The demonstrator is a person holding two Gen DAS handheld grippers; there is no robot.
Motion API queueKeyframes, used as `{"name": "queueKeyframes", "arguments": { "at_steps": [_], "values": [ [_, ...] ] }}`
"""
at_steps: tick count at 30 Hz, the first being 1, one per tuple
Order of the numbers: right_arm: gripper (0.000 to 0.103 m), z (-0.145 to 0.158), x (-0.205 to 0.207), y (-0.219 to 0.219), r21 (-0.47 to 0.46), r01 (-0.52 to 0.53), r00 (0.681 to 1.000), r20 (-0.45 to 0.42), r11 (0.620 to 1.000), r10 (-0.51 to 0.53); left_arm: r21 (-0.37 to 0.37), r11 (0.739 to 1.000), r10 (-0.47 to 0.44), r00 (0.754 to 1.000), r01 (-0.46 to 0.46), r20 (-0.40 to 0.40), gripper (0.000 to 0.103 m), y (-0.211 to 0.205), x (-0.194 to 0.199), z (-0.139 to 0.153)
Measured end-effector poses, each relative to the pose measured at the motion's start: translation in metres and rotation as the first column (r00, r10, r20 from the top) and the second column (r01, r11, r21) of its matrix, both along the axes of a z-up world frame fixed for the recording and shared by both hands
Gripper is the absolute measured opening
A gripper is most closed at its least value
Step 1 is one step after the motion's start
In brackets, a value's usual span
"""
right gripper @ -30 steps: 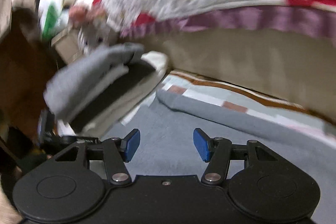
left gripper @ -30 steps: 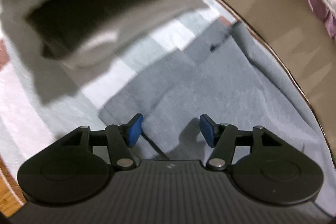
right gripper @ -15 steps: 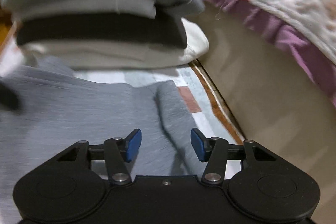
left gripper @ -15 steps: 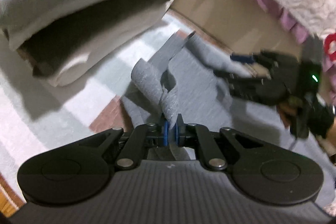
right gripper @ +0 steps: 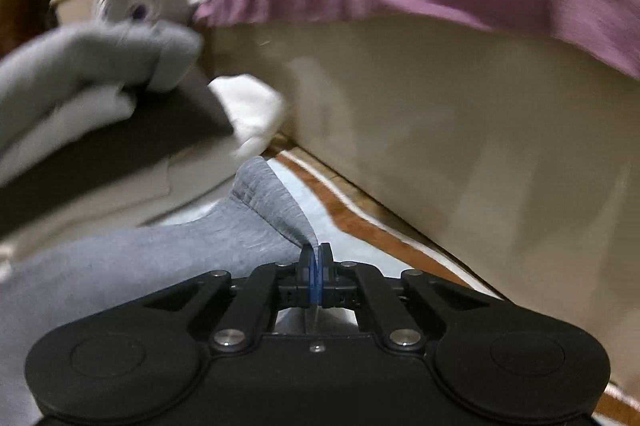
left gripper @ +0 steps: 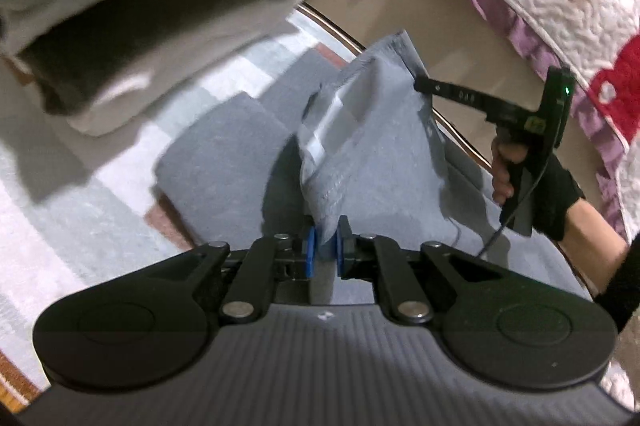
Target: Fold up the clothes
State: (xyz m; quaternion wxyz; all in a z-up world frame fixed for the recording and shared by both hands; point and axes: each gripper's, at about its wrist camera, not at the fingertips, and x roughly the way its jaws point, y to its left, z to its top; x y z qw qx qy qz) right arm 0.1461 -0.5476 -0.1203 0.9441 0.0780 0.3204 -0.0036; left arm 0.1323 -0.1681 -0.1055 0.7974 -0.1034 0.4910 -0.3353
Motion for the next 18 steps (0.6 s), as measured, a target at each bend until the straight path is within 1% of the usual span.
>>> {"name": "queueKeyframes", "arguments": {
  "at_steps": [1, 3, 5, 6, 7, 8, 10, 11, 12, 14, 15, 16, 17, 18],
  "values": [
    [0.0, 0.001, -0.002, -0.003, 0.003, 0.001, 1.0, -0.004, 1.0, -0.001, 0.009, 1.0, -0.019, 1.0, 0.019, -0.006, 0.01, -0.005, 0.001, -0.003],
    [0.0, -0.001, -0.005, -0.005, -0.029, -0.008, 1.0, -0.016, 1.0, 0.007, 0.032, 0.998, -0.047, 0.999, 0.048, -0.02, 0.011, -0.012, 0.002, -0.009],
    [0.0, -0.003, -0.007, -0.005, -0.041, -0.013, 1.0, -0.021, 0.999, 0.012, 0.085, 0.995, -0.056, 0.998, 0.057, -0.018, 0.02, -0.018, 0.002, -0.014],
    [0.0, -0.003, -0.009, -0.005, -0.059, -0.008, 1.0, -0.017, 0.998, 0.007, 0.113, 0.992, -0.056, 0.998, 0.057, -0.01, 0.021, -0.02, 0.003, -0.015],
    [0.0, -0.002, -0.01, -0.004, -0.077, -0.002, 1.0, -0.012, 0.997, 0.001, 0.117, 0.992, -0.048, 0.999, 0.049, -0.01, 0.027, -0.021, 0.004, -0.016],
    [0.0, -0.002, -0.013, -0.003, -0.122, 0.02, 1.0, -0.02, 0.992, -0.022, 0.12, 0.992, -0.039, 0.999, 0.04, -0.01, 0.037, -0.021, 0.006, -0.017],
    [0.0, -0.008, -0.019, -0.001, -0.224, 0.045, 0.997, -0.057, 0.974, -0.059, 0.125, 0.992, -0.022, 1.0, 0.024, -0.011, 0.051, -0.022, 0.01, -0.019],
    [0.0, -0.01, -0.021, 0.0, -0.273, 0.056, 0.994, -0.075, 0.96, -0.079, 0.128, 0.992, -0.014, 1.0, 0.015, -0.011, 0.052, -0.022, 0.012, -0.02],
    [0.0, -0.015, -0.024, -0.004, -0.264, 0.068, 0.989, -0.106, 0.962, -0.099, 0.131, 0.991, -0.005, 1.0, 0.007, -0.011, 0.052, -0.022, 0.014, -0.021],
    [0.0, -0.021, -0.029, -0.011, -0.265, 0.091, 0.982, -0.137, 0.96, -0.131, 0.131, 0.991, 0.004, 1.0, -0.003, -0.009, 0.053, -0.027, 0.018, -0.023],
    [0.0, -0.023, -0.032, -0.014, -0.256, 0.096, 0.981, -0.137, 0.962, -0.134, 0.135, 0.991, 0.007, 1.0, -0.006, -0.004, 0.056, -0.031, 0.019, -0.024],
    [0.0, -0.025, -0.035, -0.017, -0.247, 0.1, 0.981, -0.137, 0.964, -0.137, 0.151, 0.988, 0.017, 1.0, -0.017, -0.001, 0.064, -0.035, 0.021, -0.027],
    [0.0, -0.025, -0.036, -0.018, -0.241, 0.102, 0.982, -0.131, 0.965, -0.136, 0.168, 0.985, 0.028, 1.0, -0.027, -0.004, 0.066, -0.038, 0.024, -0.03],
    [0.0, -0.026, -0.038, -0.019, -0.234, 0.103, 0.983, -0.124, 0.967, -0.135, 0.184, 0.982, 0.036, 0.999, -0.033, -0.012, 0.066, -0.04, 0.027, -0.035]
  ]
}}
